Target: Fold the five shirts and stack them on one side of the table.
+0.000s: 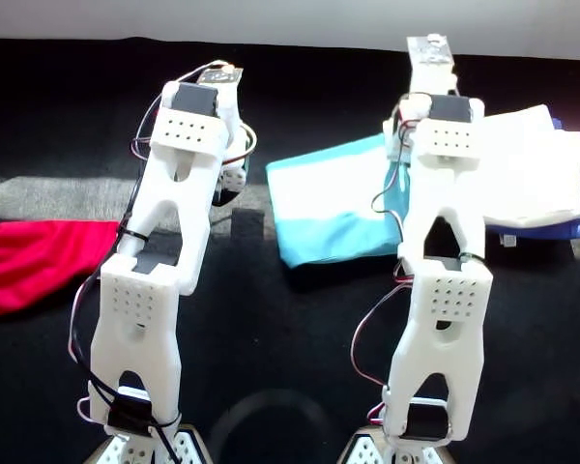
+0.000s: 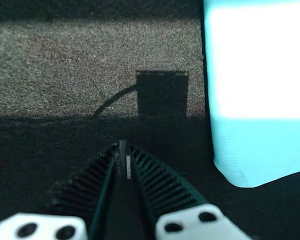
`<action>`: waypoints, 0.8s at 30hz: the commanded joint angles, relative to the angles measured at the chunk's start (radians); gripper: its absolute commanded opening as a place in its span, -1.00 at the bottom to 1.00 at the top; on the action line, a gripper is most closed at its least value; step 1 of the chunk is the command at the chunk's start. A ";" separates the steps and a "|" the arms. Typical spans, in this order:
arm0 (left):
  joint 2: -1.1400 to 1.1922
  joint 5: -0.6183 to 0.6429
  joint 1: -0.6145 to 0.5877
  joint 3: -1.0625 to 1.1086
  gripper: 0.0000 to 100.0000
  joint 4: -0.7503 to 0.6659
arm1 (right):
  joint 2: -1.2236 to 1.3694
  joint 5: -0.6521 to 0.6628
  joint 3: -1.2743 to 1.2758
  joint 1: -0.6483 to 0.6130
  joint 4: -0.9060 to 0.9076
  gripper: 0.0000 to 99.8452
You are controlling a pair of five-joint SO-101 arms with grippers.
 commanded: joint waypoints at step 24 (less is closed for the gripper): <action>-0.065 0.003 -0.018 -0.002 -0.98 -0.018 | 0.134 -0.077 -0.048 -0.041 0.084 -0.55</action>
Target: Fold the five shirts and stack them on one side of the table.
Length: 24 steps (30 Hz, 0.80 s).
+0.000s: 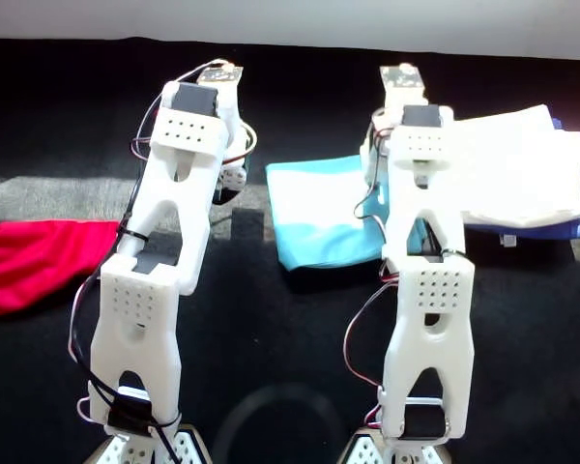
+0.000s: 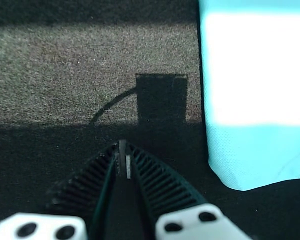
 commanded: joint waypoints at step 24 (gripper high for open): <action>-0.065 0.003 -0.039 0.050 -0.98 -0.017 | 0.229 -0.003 -0.176 0.025 -0.025 -0.55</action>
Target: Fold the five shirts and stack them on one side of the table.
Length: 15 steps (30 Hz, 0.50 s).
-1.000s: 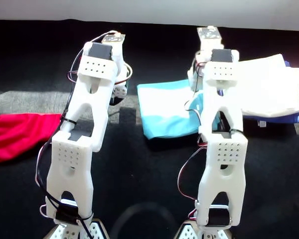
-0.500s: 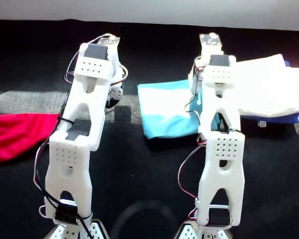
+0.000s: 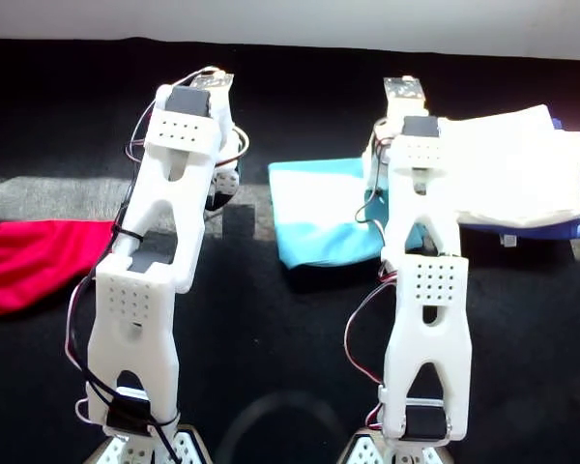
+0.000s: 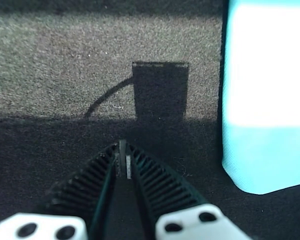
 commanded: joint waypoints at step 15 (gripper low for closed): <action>-0.074 0.003 -0.027 -0.005 -0.98 0.000 | 0.018 0.003 -0.194 0.002 0.131 -0.99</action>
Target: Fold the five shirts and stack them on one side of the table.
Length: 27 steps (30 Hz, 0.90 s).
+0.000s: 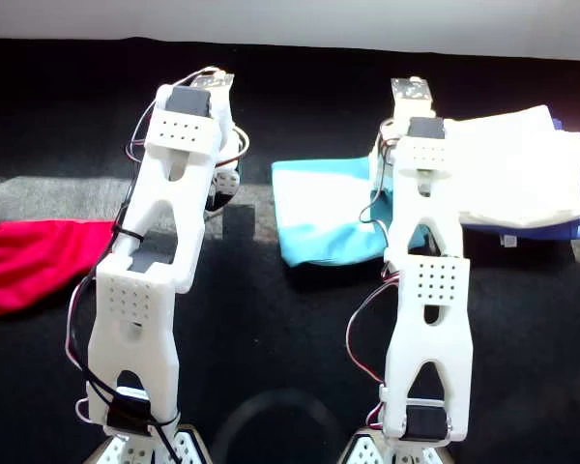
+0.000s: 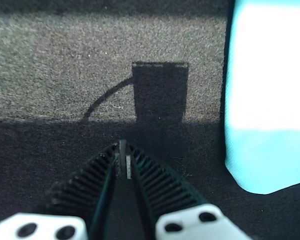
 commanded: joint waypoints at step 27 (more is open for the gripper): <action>-0.073 0.008 -0.096 -0.005 -0.98 -0.005 | -0.766 0.160 -0.070 0.028 0.213 -0.99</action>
